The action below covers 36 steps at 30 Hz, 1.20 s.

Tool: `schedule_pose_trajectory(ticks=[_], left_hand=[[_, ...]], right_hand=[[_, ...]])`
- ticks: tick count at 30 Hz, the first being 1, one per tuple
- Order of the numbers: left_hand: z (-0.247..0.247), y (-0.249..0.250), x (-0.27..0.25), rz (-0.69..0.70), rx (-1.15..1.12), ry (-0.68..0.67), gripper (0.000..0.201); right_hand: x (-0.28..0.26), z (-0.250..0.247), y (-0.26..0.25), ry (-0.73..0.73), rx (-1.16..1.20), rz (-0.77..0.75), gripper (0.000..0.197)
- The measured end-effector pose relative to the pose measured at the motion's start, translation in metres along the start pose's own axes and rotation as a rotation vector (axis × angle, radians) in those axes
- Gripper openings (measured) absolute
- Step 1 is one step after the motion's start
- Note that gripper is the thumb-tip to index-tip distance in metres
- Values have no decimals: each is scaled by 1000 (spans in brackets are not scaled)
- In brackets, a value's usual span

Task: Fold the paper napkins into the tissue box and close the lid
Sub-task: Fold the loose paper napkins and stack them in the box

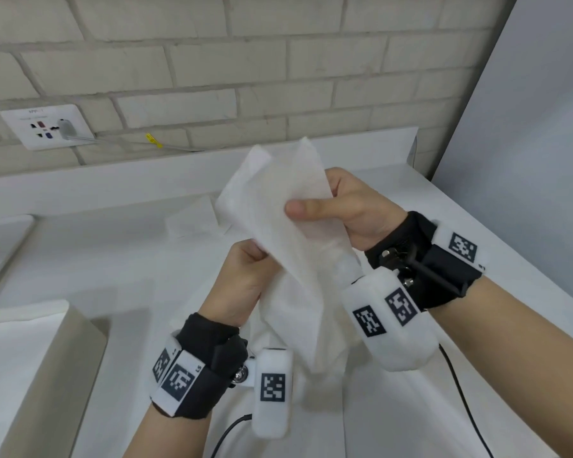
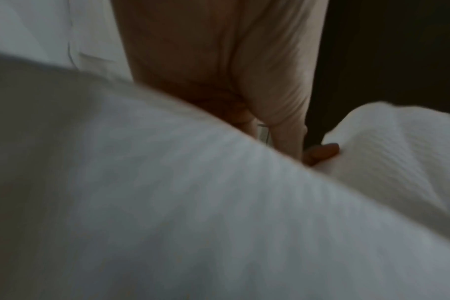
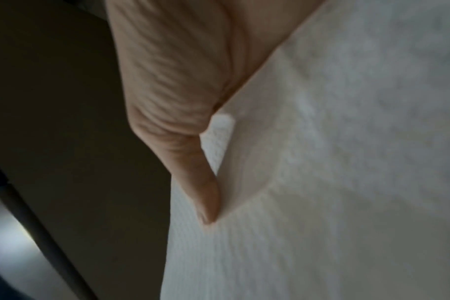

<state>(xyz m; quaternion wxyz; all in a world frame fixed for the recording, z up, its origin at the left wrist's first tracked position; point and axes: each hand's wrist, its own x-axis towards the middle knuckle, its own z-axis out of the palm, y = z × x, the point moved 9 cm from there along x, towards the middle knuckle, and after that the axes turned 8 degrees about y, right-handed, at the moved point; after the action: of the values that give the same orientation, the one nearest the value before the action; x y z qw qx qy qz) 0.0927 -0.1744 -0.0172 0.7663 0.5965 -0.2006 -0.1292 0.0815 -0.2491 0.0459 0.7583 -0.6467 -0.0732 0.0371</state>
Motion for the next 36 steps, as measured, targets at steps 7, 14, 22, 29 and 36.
schedule_pose_trajectory(ticks=[7,14,22,29,36], left_hand=[[-65,15,-4,204,157,519,16],[-85,27,-8,334,263,586,37],[-33,64,-25,542,244,338,40],[-26,56,-34,580,370,356,9],[-34,47,-30,522,389,359,11]], right_hand=[[-14,-56,-61,376,140,-440,12],[-26,-50,-60,406,-138,-473,2],[-7,-28,-24,506,-64,-394,13],[2,-29,1,546,119,-241,19],[13,-37,43,487,401,69,65]])
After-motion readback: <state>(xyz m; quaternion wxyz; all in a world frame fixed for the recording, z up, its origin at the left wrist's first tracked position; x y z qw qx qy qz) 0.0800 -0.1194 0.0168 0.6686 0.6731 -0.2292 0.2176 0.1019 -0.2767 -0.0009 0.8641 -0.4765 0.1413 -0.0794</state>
